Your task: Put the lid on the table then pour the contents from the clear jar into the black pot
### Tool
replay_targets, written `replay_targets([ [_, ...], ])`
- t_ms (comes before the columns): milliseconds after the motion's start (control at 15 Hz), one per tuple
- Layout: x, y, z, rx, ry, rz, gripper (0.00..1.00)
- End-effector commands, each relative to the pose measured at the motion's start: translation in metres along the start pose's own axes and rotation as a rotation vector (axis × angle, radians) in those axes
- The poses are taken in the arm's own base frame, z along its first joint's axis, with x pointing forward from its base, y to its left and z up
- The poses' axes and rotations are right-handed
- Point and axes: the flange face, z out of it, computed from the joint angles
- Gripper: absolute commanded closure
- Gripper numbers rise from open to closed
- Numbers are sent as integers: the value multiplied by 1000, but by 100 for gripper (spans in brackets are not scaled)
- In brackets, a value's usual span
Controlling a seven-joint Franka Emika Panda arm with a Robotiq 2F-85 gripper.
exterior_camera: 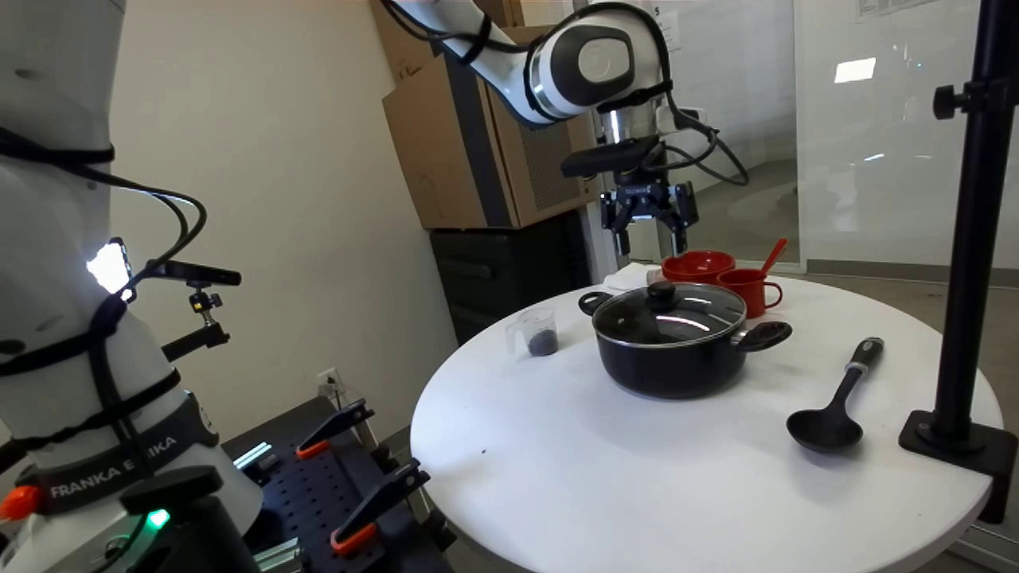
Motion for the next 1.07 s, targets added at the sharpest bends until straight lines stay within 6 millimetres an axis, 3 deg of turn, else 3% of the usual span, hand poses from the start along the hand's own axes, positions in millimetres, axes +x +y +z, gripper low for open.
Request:
replay_targets([
  [0,20,-9,14,-20,-42,-37,0],
  [467,31,-3,49,-74,-74,-79,0],
  [1000,57,-22,55,-93,-31,-116,0],
])
